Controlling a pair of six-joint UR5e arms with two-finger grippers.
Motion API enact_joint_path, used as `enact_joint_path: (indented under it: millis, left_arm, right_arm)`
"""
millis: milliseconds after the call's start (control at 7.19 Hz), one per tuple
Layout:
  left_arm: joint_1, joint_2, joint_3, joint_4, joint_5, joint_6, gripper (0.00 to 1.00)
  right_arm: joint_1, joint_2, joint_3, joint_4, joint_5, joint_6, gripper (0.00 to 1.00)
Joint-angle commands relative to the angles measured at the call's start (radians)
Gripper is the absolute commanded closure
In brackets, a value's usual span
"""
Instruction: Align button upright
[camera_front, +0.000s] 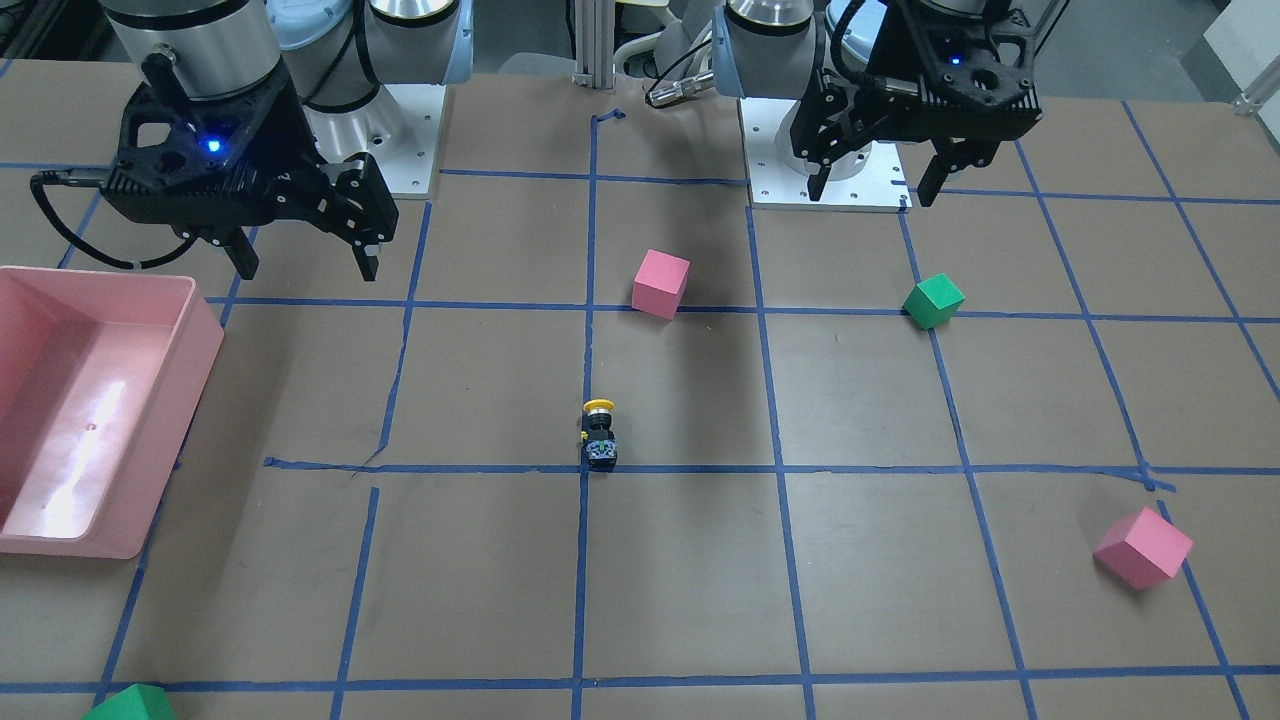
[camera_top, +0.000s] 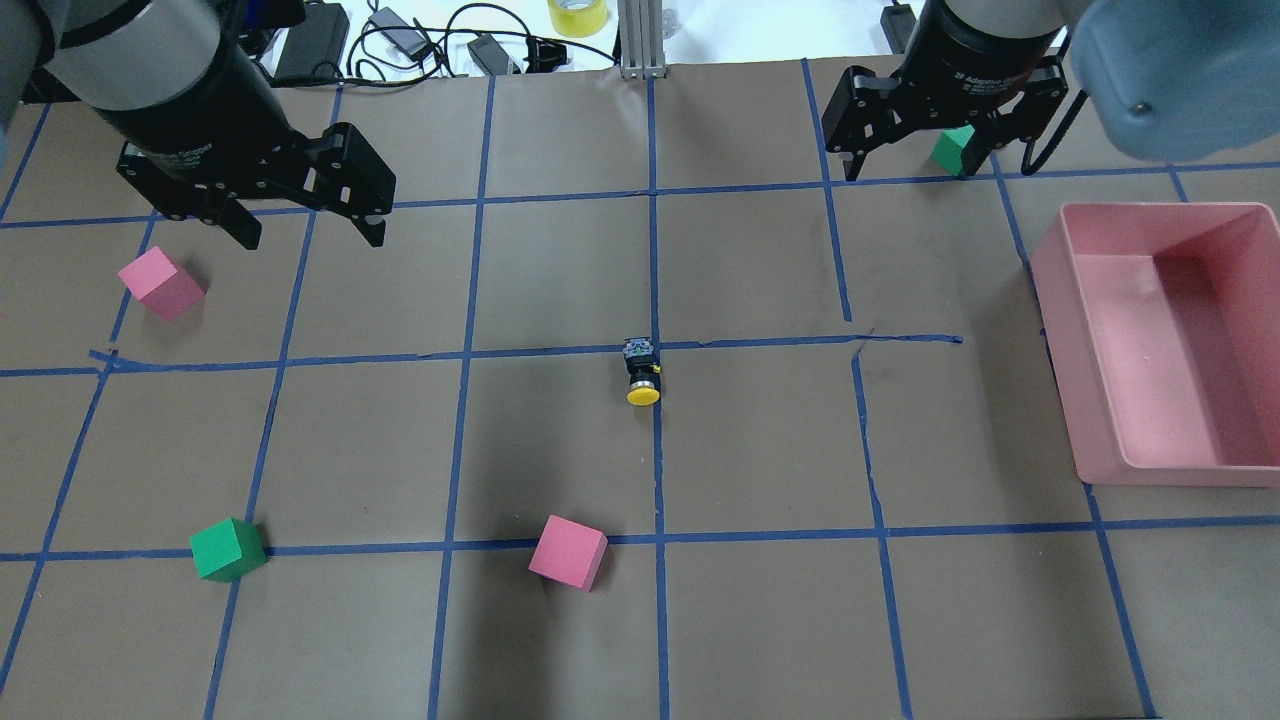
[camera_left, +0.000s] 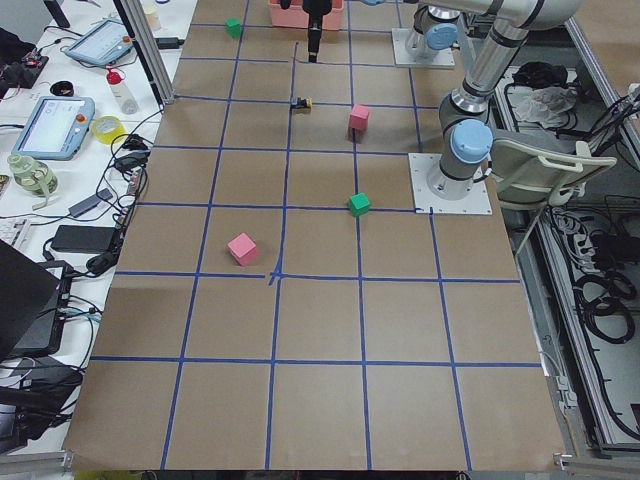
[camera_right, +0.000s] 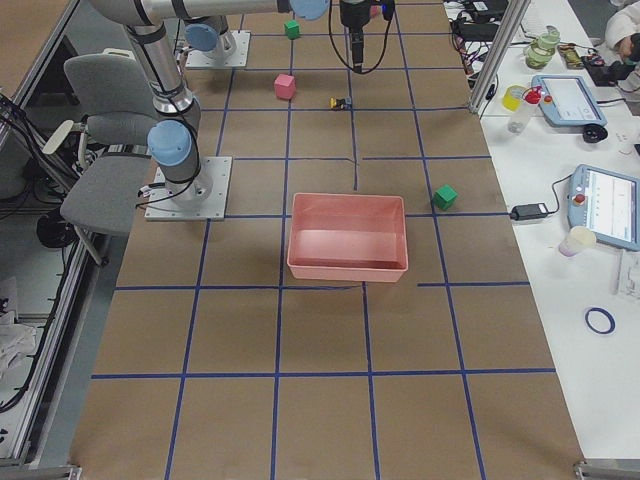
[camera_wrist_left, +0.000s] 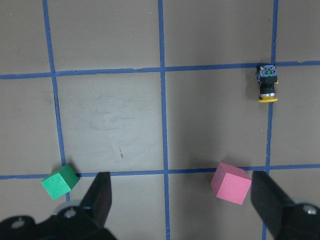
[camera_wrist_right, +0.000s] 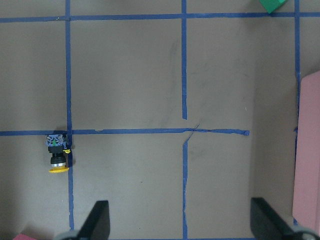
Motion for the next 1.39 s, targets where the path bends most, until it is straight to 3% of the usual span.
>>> enact_joint_path:
  millis: [0, 139, 1251]
  left_arm:
    - [0.0, 0.0, 0.0, 0.0, 0.0, 0.0, 0.0]
    - [0.0, 0.0, 0.0, 0.0, 0.0, 0.0, 0.0]
    - [0.0, 0.0, 0.0, 0.0, 0.0, 0.0, 0.0]
  right_arm:
    - [0.0, 0.0, -0.042, 0.082, -0.006, -0.006, 0.0]
    - [-0.012, 0.002, -0.07, 0.131, -0.022, -0.006, 0.0]
    - [-0.042, 0.008, -0.061, 0.139, -0.008, 0.0, 0.0]
